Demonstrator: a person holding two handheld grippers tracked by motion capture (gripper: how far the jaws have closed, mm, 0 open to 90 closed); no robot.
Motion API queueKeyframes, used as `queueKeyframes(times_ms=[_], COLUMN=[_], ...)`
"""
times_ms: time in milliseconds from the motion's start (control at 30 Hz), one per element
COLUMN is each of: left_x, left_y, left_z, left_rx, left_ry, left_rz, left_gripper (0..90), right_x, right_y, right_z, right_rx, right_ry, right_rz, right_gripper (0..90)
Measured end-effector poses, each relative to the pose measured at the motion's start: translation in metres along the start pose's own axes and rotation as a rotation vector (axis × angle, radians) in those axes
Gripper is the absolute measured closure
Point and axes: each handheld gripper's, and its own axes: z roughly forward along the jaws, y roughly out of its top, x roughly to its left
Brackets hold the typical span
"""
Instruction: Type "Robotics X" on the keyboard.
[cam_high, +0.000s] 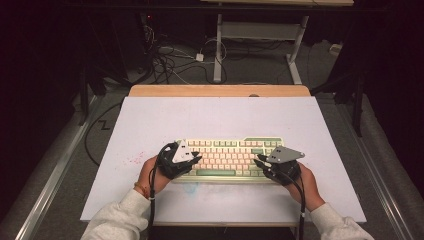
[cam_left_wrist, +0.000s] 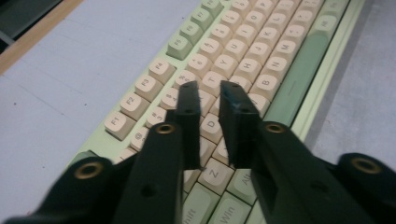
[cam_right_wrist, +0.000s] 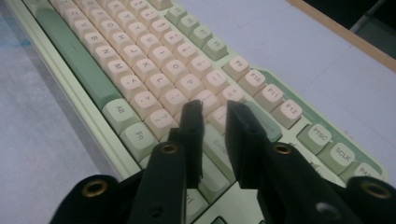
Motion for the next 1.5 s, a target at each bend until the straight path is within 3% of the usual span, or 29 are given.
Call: queueKeyframes(times_ms=[300, 567, 700, 767, 900, 1000, 1067, 1300, 1500], left_x=[0.0003, -0.0030, -0.0035, -0.0049, -0.0055, -0.0073, -0.0082, -0.0079, -0.0056], left_y=[-0.0005, -0.0002, -0.0005, -0.0009, -0.0010, -0.0010, -0.0014, -0.0020, -0.0035], left_z=[0.0004, 0.0010, 0.0001, 0.0001, -0.0001, 0.0003, 0.0007, 0.0014, -0.0012], left_rx=[-0.006, -0.027, -0.038, -0.048, -0.054, -0.058, -0.067, -0.076, -0.108], left_ry=[0.011, -0.003, -0.003, 0.034, 0.037, 0.069, 0.085, 0.072, 0.089], left_rz=[0.001, 0.022, 0.024, 0.010, 0.013, 0.012, 0.020, 0.032, 0.018], left_gripper=[57.4, 40.0, 37.4, 27.2, 28.2, 16.4, 16.0, 14.3, 14.8], right_x=[-0.0006, 0.0015, 0.0022, 0.0022, 0.0026, 0.0028, 0.0027, 0.0019, 0.0021], right_y=[0.0015, 0.0025, 0.0026, 0.0027, 0.0031, 0.0033, 0.0034, 0.0031, 0.0045], right_z=[-0.0053, -0.0076, -0.0085, -0.0092, -0.0094, -0.0089, -0.0092, -0.0093, -0.0083], right_rx=[-0.062, -0.108, -0.123, -0.134, -0.138, -0.134, -0.138, -0.148, -0.149], right_ry=[-0.019, -0.056, -0.072, -0.075, -0.072, -0.077, -0.076, -0.090, -0.088], right_rz=[0.010, 0.022, 0.026, 0.026, 0.022, 0.020, 0.023, 0.027, 0.026], right_gripper=[57.1, 31.7, 27.4, 26.1, 20.3, 16.9, 16.0, 10.1, 10.9])
